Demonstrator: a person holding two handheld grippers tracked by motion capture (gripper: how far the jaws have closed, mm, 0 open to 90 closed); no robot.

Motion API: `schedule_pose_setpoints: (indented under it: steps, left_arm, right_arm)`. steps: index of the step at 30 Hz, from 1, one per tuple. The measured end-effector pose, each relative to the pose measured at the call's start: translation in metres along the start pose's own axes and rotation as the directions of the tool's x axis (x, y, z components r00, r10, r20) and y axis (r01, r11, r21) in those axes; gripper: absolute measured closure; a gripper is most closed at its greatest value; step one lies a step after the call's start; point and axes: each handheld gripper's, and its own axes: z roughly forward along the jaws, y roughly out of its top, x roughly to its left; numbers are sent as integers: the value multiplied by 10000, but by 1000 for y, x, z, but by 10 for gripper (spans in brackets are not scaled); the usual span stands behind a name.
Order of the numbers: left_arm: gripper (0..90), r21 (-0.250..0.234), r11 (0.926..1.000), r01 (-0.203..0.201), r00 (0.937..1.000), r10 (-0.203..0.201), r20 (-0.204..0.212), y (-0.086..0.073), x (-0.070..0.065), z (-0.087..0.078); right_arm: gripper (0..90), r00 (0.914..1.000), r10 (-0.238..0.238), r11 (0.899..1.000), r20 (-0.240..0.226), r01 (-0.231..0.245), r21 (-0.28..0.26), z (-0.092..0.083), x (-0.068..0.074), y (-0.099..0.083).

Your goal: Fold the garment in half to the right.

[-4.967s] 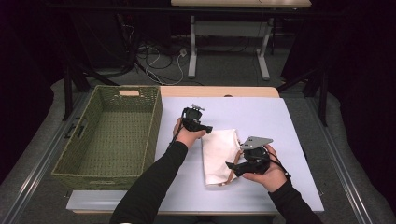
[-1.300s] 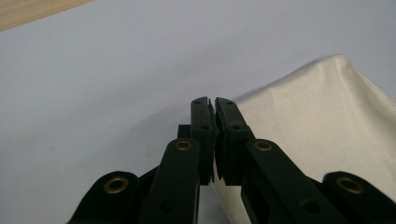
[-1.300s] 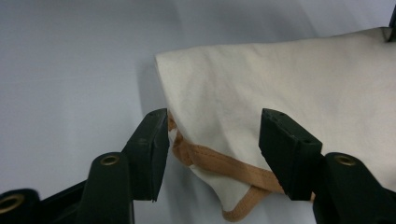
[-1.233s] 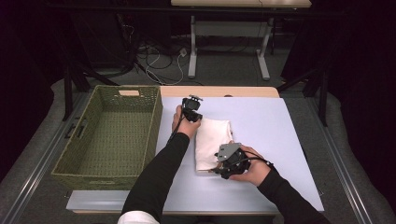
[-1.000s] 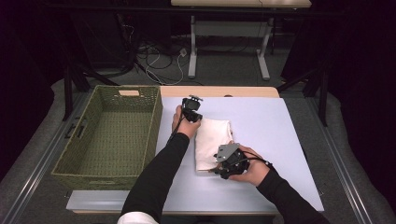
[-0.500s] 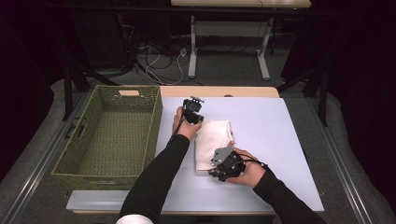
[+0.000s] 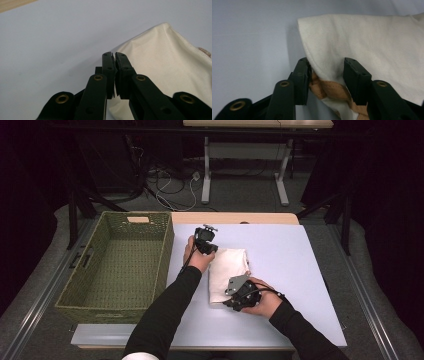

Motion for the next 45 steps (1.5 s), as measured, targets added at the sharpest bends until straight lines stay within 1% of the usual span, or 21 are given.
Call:
schedule_pose_setpoints:
  steps: [4, 5, 8, 10, 11, 12, 14, 18, 22, 23, 24, 25, 28, 31, 33, 38, 39, 40, 42, 43, 45]
  left_arm:
    - [864, 65, 9999, -151, 9999, 151, 8, 0, 1, -1]
    - [864, 68, 9999, -147, 9999, 147, 23, 0, 1, -2]
    - [865, 28, 10000, -55, 10000, 54, 68, -1, 0, -2]
    - [864, 41, 9999, -109, 9999, 109, 45, -1, 1, -3]
    - [865, 55, 9998, -190, 9998, 190, 12, -1, 1, -3]
    - [864, -11, 9998, -179, 9998, 179, 17, -1, 1, -3]
    - [865, -10, 9998, -182, 9998, 182, 6, -1, 1, -4]
    - [865, -19, 9998, -179, 9998, 179, 38, 0, 1, -5]
    - [865, -122, 9999, -81, 10000, 81, 28, 0, 0, -5]
    - [864, -144, 9999, -15, 10000, 15, 25, 0, 0, -5]
    - [865, -122, 9998, -127, 9999, 127, 12, 0, 0, -6]
    - [865, -111, 9999, -127, 9999, 127, 3, 0, 1, -6]
    - [865, -125, 9999, -80, 10000, 80, 13, 0, 1, -7]
    - [864, -186, 9998, -50, 10000, 50, -3, 1, 1, -9]
    - [865, -153, 9998, -117, 9999, 118, 4, 1, 1, -10]
    - [865, -85, 10000, -51, 10000, 51, 35, 1, 0, -12]
    - [865, -90, 9998, -204, 9998, 204, 22, 1, 0, -13]
    - [865, -155, 9997, -164, 9999, 164, 25, 1, -1, -14]
    - [865, -126, 9999, -97, 9999, 98, 94, 1, -3, -16]
    - [866, -203, 9996, -217, 9997, 219, 74, 1, -3, -16]
    - [866, -221, 9993, -290, 9995, 292, 99, 2, -5, -18]
  right_arm:
    - [626, 10000, -73, 10000, -63, 73, 21, 1, -2, 0]
    - [643, 9999, 14, 10000, -137, -15, -9, 1, -2, 0]
    - [705, 9996, -15, 10000, -285, 14, -44, 2, -4, 0]
    - [747, 9998, -126, 9999, -134, 126, -29, 2, -3, 0]
    - [758, 9999, -136, 9999, -92, 137, 17, 2, -2, 1]
    - [764, 9999, -166, 9999, -39, 166, 25, 2, -2, 1]
    - [771, 9998, -171, 9998, 98, 170, 97, 2, 0, 2]
    - [779, 9984, -407, 9990, 393, 400, 188, 1, 3, 4]
    - [782, 9974, -435, 9990, 570, 428, 142, -2, 5, 5]
    - [783, 9972, -457, 9989, 596, 450, 131, -4, 6, 6]
    - [783, 9972, -453, 9989, 593, 446, 133, -5, 7, 6]
    - [783, 9967, -535, 9985, 607, 529, 105, -6, 7, 6]
    - [784, 9965, -493, 9988, 678, 487, 106, -8, 8, 6]
    - [784, 9958, -585, 9983, 706, 583, 53, -11, 8, 7]
    - [784, 9953, -587, 9983, 765, 588, 0, -13, 9, 7]
    - [785, 9935, -689, 9975, 906, 703, -121, -18, 11, 9]
    - [785, 9927, -778, 9968, 925, 791, -111, -18, 10, 9]
    - [785, 9922, -764, 9970, 984, 771, -31, -19, 12, 10]
    - [785, 9882, -1007, 9948, 1152, 1014, -4, -21, 13, 12]
    - [786, 9870, -1058, 9943, 1212, 1069, -30, -21, 14, 13]
    - [786, 9848, -1142, 9931, 1310, 1165, -103, -23, 16, 15]
